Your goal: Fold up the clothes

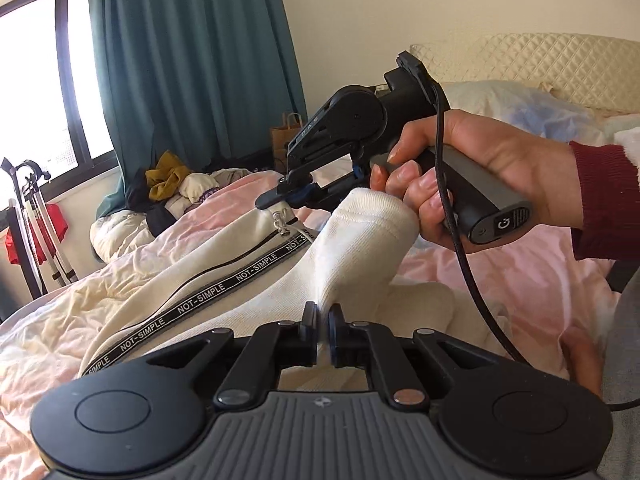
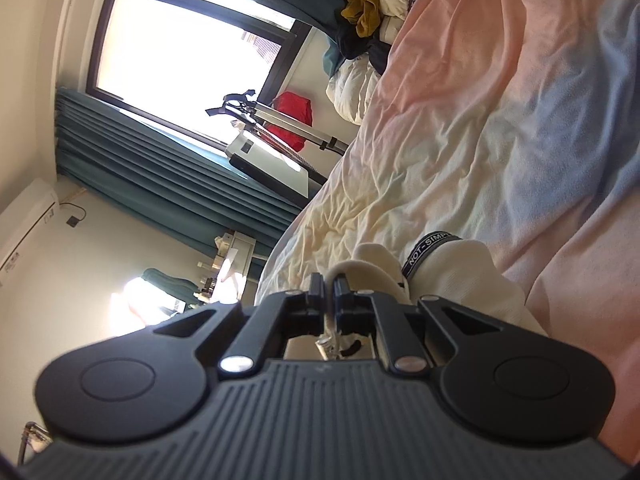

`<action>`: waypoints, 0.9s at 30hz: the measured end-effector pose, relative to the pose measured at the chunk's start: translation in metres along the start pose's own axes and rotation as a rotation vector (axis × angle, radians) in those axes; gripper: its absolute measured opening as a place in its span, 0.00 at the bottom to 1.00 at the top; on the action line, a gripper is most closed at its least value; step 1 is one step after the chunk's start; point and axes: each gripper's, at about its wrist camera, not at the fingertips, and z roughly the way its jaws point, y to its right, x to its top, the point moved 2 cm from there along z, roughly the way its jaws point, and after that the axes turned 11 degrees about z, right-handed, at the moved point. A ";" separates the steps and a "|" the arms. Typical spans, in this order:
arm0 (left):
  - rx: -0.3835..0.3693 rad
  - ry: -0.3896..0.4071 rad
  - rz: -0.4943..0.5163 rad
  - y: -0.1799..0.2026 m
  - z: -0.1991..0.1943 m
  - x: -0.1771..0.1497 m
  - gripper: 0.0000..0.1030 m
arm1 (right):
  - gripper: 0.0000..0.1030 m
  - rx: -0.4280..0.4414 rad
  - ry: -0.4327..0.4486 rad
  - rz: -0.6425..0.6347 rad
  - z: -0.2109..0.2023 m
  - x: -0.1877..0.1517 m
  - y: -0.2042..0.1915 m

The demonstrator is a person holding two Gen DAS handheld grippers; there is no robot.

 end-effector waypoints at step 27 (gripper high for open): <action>0.216 -0.022 0.304 0.067 0.018 -0.004 0.07 | 0.08 0.016 -0.026 0.164 0.015 0.012 0.028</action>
